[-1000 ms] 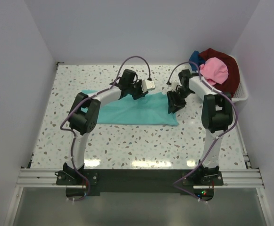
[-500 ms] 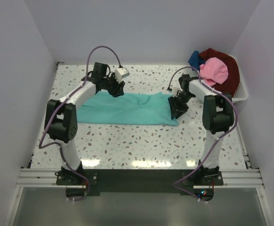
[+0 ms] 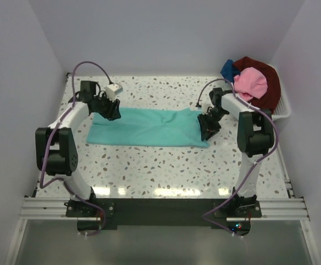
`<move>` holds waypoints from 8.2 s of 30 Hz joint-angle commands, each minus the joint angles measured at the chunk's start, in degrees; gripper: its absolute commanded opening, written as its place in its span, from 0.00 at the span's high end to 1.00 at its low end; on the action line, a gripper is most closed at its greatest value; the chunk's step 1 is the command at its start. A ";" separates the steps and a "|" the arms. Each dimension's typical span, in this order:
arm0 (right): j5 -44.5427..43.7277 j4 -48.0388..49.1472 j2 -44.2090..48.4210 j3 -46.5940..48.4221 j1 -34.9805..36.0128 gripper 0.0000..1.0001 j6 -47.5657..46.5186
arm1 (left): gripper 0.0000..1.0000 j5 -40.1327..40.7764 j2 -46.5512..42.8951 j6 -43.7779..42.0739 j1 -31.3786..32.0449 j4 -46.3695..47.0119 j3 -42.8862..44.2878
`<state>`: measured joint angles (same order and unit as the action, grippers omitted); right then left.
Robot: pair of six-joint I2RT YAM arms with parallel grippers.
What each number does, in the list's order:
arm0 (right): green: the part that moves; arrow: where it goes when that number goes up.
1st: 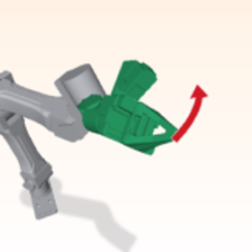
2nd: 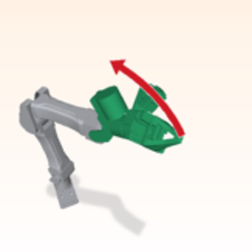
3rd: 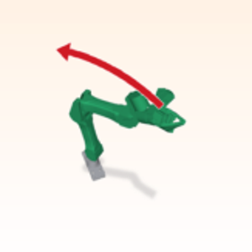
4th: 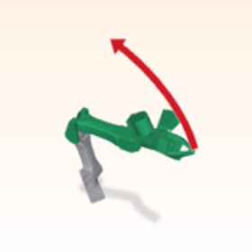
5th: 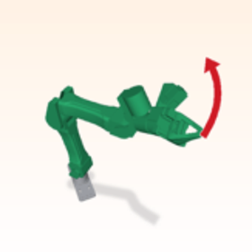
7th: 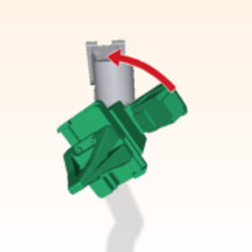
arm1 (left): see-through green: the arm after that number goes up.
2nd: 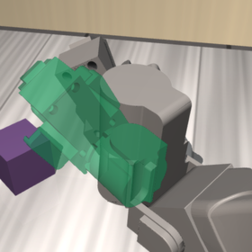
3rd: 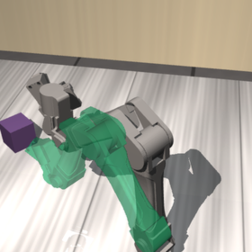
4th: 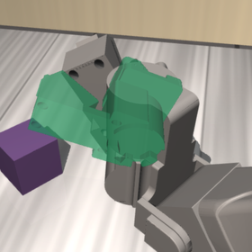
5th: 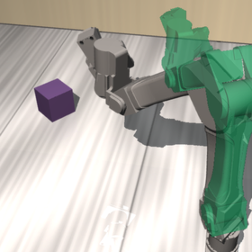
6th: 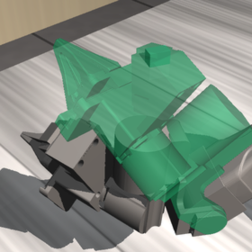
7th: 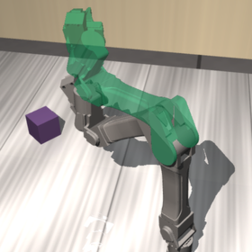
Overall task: Fold and stack the t-shirts
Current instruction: Fold the tshirt
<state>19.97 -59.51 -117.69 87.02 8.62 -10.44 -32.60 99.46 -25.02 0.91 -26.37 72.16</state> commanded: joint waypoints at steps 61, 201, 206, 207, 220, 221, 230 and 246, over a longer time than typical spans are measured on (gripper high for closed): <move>-19.88 11.87 2.47 -3.80 -0.01 1.00 -5.20 | 0.55 3.77 1.87 -12.86 -8.12 -6.06 1.74; -2.03 25.75 54.77 -55.81 48.50 0.48 -59.00 | 0.48 2.89 -34.60 -48.72 50.51 10.90 -50.63; -5.11 30.59 49.67 -56.52 48.95 0.54 -57.59 | 0.51 2.81 -33.63 -49.07 50.68 11.43 -50.63; -5.37 30.85 49.05 -56.44 48.95 0.57 -57.50 | 0.52 2.72 -33.54 -49.25 50.68 11.34 -50.71; -7.75 30.16 51.75 -54.77 51.14 1.00 -50.92 | 1.00 2.81 -34.06 -45.65 52.17 7.48 -47.38; -7.49 29.28 54.73 -54.68 52.62 1.00 -50.48 | 1.00 2.80 -36.42 -44.34 53.48 7.13 -47.11; -7.83 20.48 60.91 -48.36 57.21 1.00 -45.38 | 1.00 3.85 -43.04 -37.40 57.98 2.02 -42.64; -2.22 22.14 53.90 -35.18 38.59 1.00 -56.61 | 1.00 -1.41 -36.80 -38.53 40.77 -1.40 -28.40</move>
<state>14.70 -39.09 -61.08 48.45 50.22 -62.30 -31.46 60.34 -63.61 44.91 -28.36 40.45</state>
